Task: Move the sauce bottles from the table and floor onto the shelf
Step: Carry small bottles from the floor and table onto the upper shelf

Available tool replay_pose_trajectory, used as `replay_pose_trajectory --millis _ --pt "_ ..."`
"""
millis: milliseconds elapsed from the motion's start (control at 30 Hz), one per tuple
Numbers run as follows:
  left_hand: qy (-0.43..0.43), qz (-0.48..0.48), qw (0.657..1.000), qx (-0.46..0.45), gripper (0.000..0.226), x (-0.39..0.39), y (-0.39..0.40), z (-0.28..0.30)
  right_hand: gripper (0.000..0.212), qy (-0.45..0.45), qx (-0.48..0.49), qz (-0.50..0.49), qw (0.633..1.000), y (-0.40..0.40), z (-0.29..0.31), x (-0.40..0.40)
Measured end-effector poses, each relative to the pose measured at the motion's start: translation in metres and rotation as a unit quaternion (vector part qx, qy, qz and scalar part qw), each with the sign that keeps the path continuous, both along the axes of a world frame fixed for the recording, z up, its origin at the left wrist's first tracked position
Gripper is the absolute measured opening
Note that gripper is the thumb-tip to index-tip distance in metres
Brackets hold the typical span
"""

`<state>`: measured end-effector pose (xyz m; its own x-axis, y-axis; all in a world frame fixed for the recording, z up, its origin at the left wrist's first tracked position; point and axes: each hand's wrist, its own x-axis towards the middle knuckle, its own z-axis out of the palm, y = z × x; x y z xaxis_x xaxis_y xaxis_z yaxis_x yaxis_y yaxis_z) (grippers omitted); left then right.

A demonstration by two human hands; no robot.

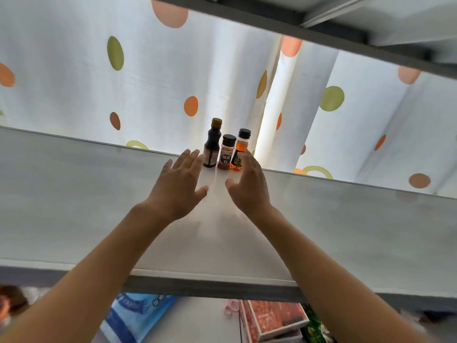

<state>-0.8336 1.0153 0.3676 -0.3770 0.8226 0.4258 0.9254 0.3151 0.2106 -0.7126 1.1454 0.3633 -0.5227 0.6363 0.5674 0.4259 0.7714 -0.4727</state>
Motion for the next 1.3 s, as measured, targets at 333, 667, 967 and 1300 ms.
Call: replay_pose_trajectory --millis 333,667,967,1300 --pt "0.068 0.060 0.992 0.090 0.066 0.104 -0.073 -0.027 0.064 -0.025 0.073 0.065 0.995 -0.089 -0.010 0.079" --pt "0.050 0.126 0.987 0.084 0.067 0.247 -0.166 -0.056 0.065 -0.013 0.108 0.167 0.980 -0.161 -0.049 0.205" --pt "0.001 0.268 0.962 0.051 0.056 0.336 -0.282 -0.085 0.070 -0.023 0.058 0.312 0.948 -0.268 -0.081 0.245" --pt "0.002 0.447 0.891 0.078 0.055 0.385 -0.468 -0.131 0.073 -0.092 0.087 0.512 0.850 -0.453 -0.117 0.246"
